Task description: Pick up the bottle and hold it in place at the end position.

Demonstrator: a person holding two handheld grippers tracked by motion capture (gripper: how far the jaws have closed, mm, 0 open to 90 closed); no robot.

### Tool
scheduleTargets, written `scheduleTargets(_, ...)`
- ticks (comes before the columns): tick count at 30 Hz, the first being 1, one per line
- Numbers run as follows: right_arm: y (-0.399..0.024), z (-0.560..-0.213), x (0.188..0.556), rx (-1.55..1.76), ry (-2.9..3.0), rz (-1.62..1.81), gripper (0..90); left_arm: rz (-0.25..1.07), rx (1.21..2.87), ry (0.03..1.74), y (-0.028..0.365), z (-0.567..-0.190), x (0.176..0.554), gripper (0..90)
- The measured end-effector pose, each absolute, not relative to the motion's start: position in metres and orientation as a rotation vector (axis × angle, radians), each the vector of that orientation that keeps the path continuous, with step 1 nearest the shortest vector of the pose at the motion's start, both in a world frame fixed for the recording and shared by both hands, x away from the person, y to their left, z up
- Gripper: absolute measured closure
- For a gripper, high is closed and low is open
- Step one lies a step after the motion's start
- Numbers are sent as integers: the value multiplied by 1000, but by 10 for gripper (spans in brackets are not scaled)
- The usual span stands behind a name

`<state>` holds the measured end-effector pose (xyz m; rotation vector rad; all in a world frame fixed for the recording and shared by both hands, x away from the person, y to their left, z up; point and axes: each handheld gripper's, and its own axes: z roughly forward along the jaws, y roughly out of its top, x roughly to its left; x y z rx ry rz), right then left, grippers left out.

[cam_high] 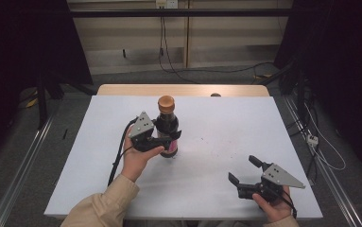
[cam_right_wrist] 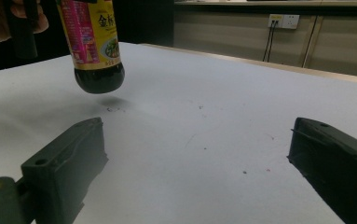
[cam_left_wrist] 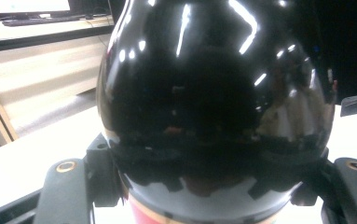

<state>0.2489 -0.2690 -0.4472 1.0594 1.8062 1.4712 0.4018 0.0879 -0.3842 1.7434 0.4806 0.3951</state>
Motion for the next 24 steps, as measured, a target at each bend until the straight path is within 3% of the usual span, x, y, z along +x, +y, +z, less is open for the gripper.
scheduleTargets(24, -271, -447, 248, 1069, 1802, 1474, 32, 375, 1732, 487, 65, -389, 426, 305)
